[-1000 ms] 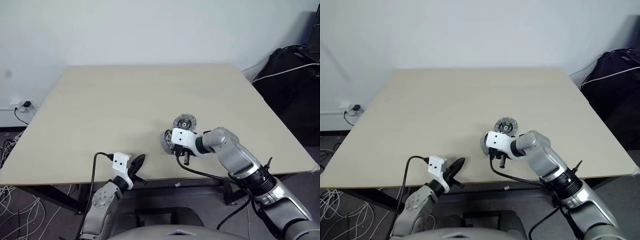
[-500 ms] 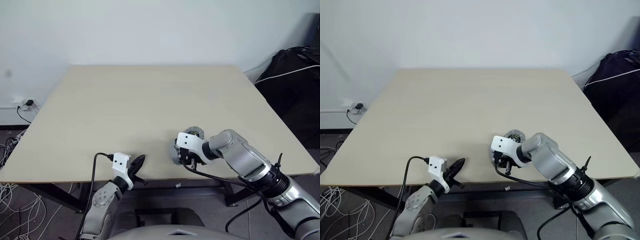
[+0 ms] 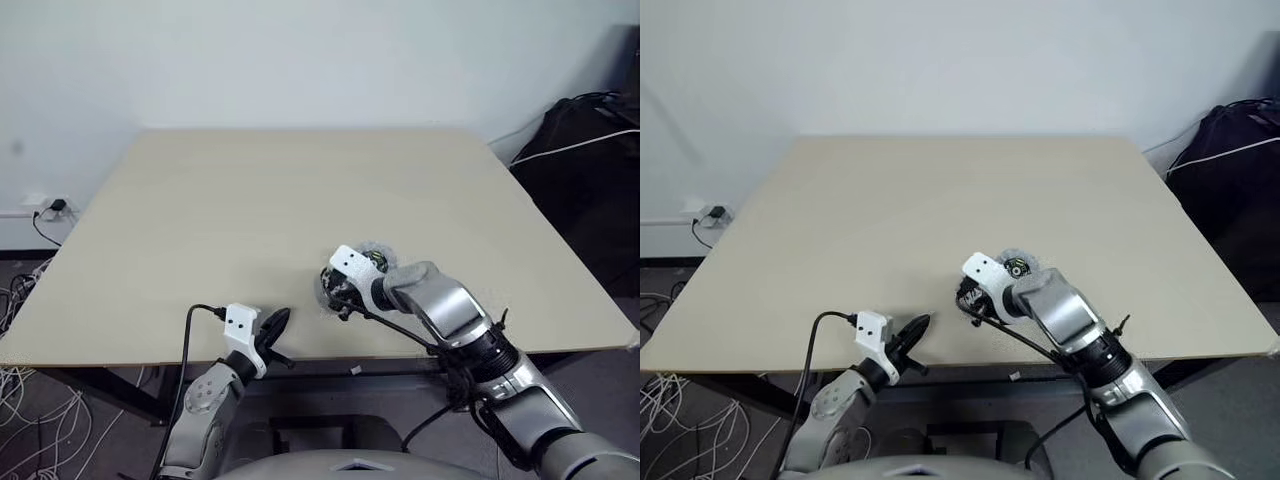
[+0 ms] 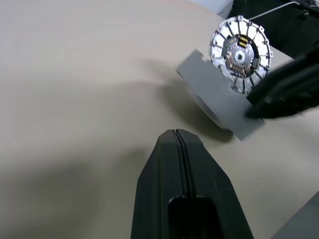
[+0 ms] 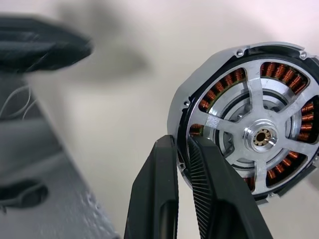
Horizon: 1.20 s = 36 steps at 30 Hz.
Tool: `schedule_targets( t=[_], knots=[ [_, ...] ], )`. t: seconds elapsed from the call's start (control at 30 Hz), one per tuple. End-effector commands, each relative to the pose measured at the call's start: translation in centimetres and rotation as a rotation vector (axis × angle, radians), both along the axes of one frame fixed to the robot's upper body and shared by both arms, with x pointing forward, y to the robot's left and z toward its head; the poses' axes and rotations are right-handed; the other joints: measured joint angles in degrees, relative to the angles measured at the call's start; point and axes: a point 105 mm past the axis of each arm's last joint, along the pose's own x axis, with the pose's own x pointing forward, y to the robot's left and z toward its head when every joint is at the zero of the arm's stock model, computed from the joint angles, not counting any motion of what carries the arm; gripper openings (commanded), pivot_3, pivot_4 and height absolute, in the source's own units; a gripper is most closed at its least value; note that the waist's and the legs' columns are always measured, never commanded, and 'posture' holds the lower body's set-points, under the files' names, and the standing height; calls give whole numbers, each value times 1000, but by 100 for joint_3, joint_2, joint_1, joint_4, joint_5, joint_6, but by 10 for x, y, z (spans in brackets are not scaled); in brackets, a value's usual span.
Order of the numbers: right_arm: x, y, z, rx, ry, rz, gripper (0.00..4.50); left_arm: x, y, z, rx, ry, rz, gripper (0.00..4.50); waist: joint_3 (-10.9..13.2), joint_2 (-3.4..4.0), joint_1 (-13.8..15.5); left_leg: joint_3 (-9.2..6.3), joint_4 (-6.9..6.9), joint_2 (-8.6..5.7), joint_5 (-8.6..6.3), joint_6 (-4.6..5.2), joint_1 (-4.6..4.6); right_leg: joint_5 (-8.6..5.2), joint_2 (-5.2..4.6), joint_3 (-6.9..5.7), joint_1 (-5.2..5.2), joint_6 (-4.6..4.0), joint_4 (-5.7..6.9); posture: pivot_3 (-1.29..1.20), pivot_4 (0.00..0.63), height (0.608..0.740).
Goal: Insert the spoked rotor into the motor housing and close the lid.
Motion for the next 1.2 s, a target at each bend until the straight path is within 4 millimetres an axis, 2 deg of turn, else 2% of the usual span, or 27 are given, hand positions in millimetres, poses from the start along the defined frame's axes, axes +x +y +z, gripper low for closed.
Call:
schedule_targets(
  t=[0.03,0.23,0.73,1.07,1.2],
  knots=[
    [17,4,19,37,-75,-48,122,3,0,7,-12,-28,3,0,0,1,-11,0,0,0,0,0,0,0,0,0,0,0,1,0,0,740],
    [17,10,13,48,-53,-67,122,2,1,8,-9,-26,8,0,0,1,-15,0,0,0,0,0,0,1,1,-1,0,2,0,0,0,740],
    [18,22,18,107,-68,-61,122,3,0,7,-13,-21,1,0,0,2,-65,-1,0,1,0,0,0,4,1,0,0,7,2,0,0,740],
    [17,31,22,128,-84,-38,3243,2,1,8,-12,-20,3,0,-1,2,-65,-1,0,1,0,0,6,3,1,0,5,6,2,0,0,740],
    [14,37,33,145,-166,60,3243,2,1,8,-12,-19,2,0,-1,2,-65,-1,0,1,0,0,6,3,1,0,4,7,2,0,0,740]
  ],
)
